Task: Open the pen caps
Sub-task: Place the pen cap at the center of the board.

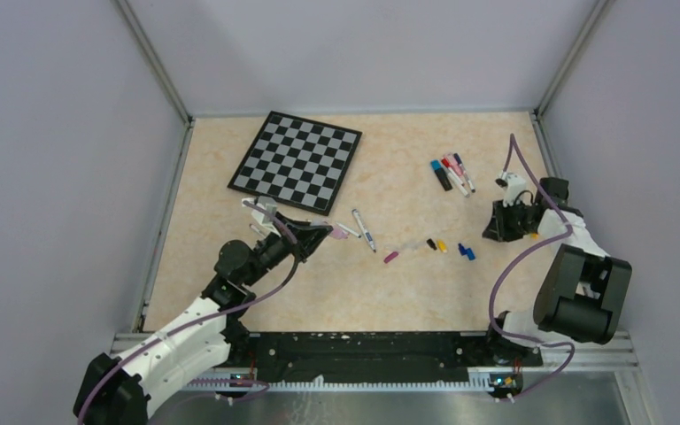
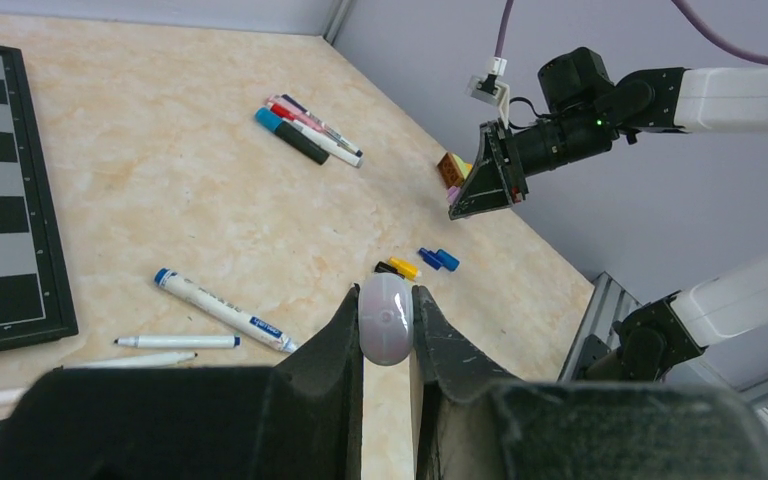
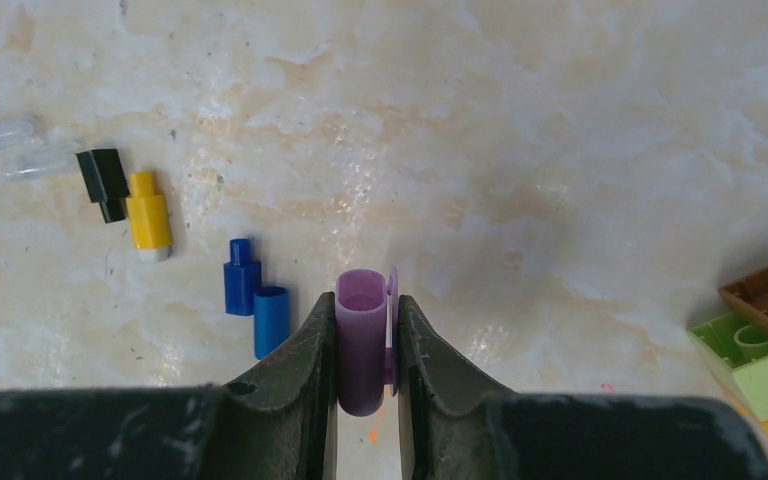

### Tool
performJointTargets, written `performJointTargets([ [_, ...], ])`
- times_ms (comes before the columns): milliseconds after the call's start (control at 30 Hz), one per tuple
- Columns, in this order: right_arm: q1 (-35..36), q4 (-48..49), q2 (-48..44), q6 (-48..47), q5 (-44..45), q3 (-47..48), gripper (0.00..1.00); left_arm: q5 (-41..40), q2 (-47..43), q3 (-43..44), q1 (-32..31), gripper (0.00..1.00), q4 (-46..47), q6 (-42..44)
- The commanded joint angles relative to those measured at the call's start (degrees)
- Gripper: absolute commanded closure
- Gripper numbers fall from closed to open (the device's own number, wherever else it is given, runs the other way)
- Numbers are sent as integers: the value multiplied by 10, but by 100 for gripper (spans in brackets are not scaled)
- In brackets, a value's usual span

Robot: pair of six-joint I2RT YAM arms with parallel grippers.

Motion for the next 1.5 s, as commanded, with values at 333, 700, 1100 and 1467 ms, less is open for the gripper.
performJointTargets([
  [333,-6,-31,88,-6,33,27,82,-3,29,-10,1,100,37,-15],
  [700,-6,-52,87,-25,16,27,65,4,39,-8,2,100,44,-30],
  [1100,-6,-69,63,-39,-27,29,64,20,54,-5,2,100,57,-54],
  [1467,-5,-60,25,-35,-36,29,63,81,152,37,1,100,72,-89],
])
